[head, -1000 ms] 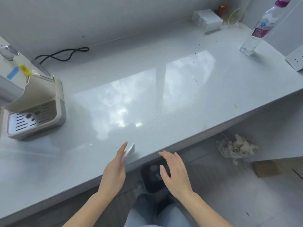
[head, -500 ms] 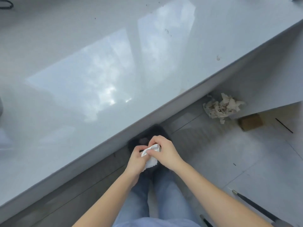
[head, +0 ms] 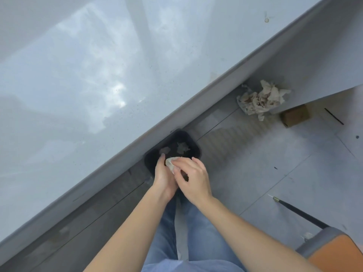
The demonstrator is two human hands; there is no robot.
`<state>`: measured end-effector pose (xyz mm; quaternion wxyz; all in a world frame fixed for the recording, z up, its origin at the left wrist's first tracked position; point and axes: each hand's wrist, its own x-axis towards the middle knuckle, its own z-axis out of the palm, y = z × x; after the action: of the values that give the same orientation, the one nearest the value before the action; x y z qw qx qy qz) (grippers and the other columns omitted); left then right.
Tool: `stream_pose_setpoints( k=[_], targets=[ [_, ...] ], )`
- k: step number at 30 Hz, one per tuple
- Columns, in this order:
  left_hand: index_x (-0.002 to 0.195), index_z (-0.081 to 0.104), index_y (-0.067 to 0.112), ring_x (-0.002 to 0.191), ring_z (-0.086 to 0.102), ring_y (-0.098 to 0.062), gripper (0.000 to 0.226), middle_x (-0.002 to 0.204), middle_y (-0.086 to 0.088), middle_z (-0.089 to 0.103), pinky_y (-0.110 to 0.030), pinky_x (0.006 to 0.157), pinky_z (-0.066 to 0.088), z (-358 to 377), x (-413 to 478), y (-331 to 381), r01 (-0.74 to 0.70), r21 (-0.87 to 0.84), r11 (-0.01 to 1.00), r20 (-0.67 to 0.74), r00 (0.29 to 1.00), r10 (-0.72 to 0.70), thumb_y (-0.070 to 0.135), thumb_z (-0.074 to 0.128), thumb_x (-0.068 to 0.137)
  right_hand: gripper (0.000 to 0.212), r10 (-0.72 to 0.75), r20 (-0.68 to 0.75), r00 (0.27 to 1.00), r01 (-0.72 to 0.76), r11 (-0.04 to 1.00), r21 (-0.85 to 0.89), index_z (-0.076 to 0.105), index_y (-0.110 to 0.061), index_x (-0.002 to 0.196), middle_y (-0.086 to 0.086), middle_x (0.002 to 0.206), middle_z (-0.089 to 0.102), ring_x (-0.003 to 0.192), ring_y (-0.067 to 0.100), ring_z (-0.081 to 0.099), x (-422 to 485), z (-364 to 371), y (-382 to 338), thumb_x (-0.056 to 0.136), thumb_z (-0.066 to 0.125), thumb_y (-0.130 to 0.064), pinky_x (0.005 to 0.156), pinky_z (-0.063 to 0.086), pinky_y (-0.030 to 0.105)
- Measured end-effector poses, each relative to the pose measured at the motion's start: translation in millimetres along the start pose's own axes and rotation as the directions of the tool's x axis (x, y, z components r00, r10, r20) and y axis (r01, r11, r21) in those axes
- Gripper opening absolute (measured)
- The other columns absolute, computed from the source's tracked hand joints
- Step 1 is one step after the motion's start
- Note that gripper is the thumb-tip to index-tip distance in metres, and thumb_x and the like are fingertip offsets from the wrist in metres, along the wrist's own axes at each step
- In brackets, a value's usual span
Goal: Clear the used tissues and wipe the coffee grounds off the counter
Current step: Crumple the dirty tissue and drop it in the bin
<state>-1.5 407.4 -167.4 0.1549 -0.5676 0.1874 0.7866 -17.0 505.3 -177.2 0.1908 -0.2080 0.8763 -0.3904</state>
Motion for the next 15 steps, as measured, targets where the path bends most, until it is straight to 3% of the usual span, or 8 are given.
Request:
stream_pose_setpoints(
  k=[3,7,10,12,13,15],
  targets=[
    [0.116,0.059,0.002,0.11,0.06,-0.024,0.041,0.114,-0.015,0.064,-0.033,0.095,0.046,-4.6,3.5,-8.0,-0.054,0.096,0.994,-0.024,0.998,0.056,0.034,0.041,0.099,0.022,-0.008,0.05,0.999,0.013,0.996,-0.084,0.071,-0.018,0.103,-0.007,0.109,0.069,0.101,0.01,0.062,-9.8,3.8,6.5,0.082,0.062,-0.021,0.112,0.029,0.039],
    [0.107,0.062,0.001,0.094,0.062,-0.023,0.039,0.1,-0.015,0.066,-0.028,0.081,0.048,-9.0,11.8,-13.0,-0.055,0.236,0.97,-0.1,0.992,0.081,0.029,0.034,0.101,0.014,0.034,0.081,0.996,-0.026,0.995,-0.096,0.072,-0.014,0.091,-0.001,0.094,0.07,0.089,0.019,0.064,-9.8,6.1,10.2,0.079,0.066,-0.01,0.111,0.029,0.041],
    [0.094,0.063,0.003,0.099,0.059,-0.027,0.041,0.097,-0.016,0.065,-0.028,0.081,0.045,-16.1,17.9,-17.8,-0.011,0.345,0.938,-0.165,0.984,0.072,0.026,0.03,0.102,0.012,0.079,0.152,0.985,-0.063,0.992,-0.11,0.073,-0.012,0.086,0.005,0.079,0.068,0.077,0.023,0.063,-3.9,12.5,12.6,0.08,0.063,-0.006,0.113,0.029,0.038],
    [0.1,0.064,0.004,0.1,0.062,-0.028,0.043,0.098,-0.015,0.067,-0.026,0.076,0.044,-23.0,21.2,-16.6,0.027,0.371,0.928,-0.193,0.98,0.049,0.031,0.03,0.101,0.009,0.112,0.194,0.975,-0.096,0.991,-0.092,0.072,-0.012,0.081,0.005,0.075,0.067,0.075,0.02,0.061,1.8,19.1,14.3,0.082,0.064,-0.008,0.115,0.026,0.032],
    [0.11,0.062,0.004,0.1,0.062,-0.026,0.048,0.104,-0.016,0.067,-0.026,0.079,0.044,-27.0,23.4,-14.2,0.048,0.376,0.925,-0.183,0.983,0.024,0.038,0.03,0.1,0.007,0.15,0.198,0.969,-0.137,0.988,-0.076,0.071,-0.012,0.079,0.005,0.075,0.067,0.077,0.02,0.061,4.8,21.6,15.7,0.083,0.065,-0.011,0.114,0.026,0.029],
    [0.131,0.05,0.004,0.112,0.058,-0.024,0.07,0.128,-0.016,0.06,-0.034,0.101,0.034,-34.4,27.4,-7.3,0.106,0.377,0.92,-0.133,0.989,-0.059,0.058,0.023,0.095,0.007,0.299,0.127,0.946,-0.301,0.954,-0.003,0.068,-0.014,0.077,0.002,0.073,0.067,0.079,0.02,0.061,12.7,24.5,21.3,0.083,0.066,-0.017,0.101,0.041,0.029]
  ],
)
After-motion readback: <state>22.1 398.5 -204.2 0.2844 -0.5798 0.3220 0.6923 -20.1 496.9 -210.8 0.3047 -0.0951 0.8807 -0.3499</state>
